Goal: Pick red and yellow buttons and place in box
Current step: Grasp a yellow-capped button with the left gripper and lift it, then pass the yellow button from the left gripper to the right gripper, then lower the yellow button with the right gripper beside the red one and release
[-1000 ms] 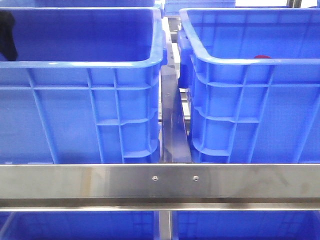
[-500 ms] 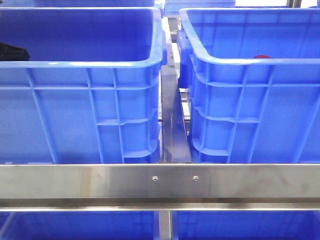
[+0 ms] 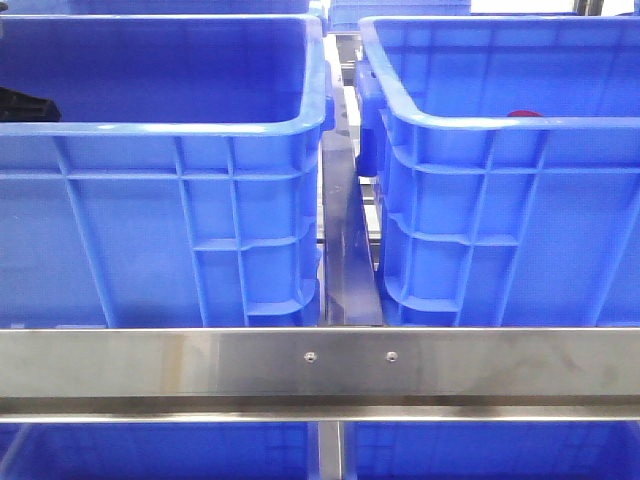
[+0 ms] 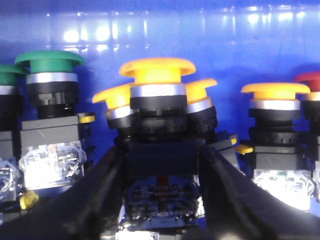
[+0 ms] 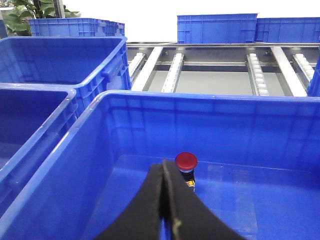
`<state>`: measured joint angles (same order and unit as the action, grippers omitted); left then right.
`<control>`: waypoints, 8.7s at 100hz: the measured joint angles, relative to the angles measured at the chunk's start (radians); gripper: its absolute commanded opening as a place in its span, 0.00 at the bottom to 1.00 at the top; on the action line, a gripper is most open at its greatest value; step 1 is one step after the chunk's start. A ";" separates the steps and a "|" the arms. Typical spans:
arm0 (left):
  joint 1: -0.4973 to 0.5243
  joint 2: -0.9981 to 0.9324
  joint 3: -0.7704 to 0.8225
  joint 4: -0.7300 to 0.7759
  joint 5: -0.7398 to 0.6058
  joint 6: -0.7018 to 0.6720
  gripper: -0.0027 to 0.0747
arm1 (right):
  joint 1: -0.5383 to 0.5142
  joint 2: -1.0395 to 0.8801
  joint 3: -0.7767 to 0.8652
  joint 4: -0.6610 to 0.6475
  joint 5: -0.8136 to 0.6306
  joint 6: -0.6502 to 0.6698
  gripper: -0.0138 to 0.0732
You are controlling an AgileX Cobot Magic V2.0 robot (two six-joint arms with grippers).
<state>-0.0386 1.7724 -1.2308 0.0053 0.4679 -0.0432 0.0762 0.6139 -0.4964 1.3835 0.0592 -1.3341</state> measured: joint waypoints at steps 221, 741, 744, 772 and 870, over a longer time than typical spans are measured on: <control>-0.896 -0.649 0.115 -0.005 0.253 0.027 0.06 | 0.000 0.000 0.000 0.111 0.300 -0.002 0.77; -0.050 -1.376 0.548 0.002 0.157 -0.023 0.01 | -0.176 1.318 -0.867 0.358 -0.059 -0.310 0.43; -0.050 -1.376 0.548 0.002 0.157 -0.023 0.01 | -0.176 1.326 -0.872 0.358 -0.059 -0.310 0.43; -0.050 -1.376 0.548 0.002 0.157 -0.023 0.01 | -0.176 1.369 -0.877 0.360 -0.082 -0.314 0.43; -0.050 -1.376 0.548 -0.005 0.157 -0.023 0.01 | -0.176 1.037 -0.684 0.362 -0.074 -0.318 0.88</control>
<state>-0.0881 0.3969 -0.6833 0.0000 0.6247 -0.0663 -0.0996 1.6512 -1.1808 1.7455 -0.0153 -1.6521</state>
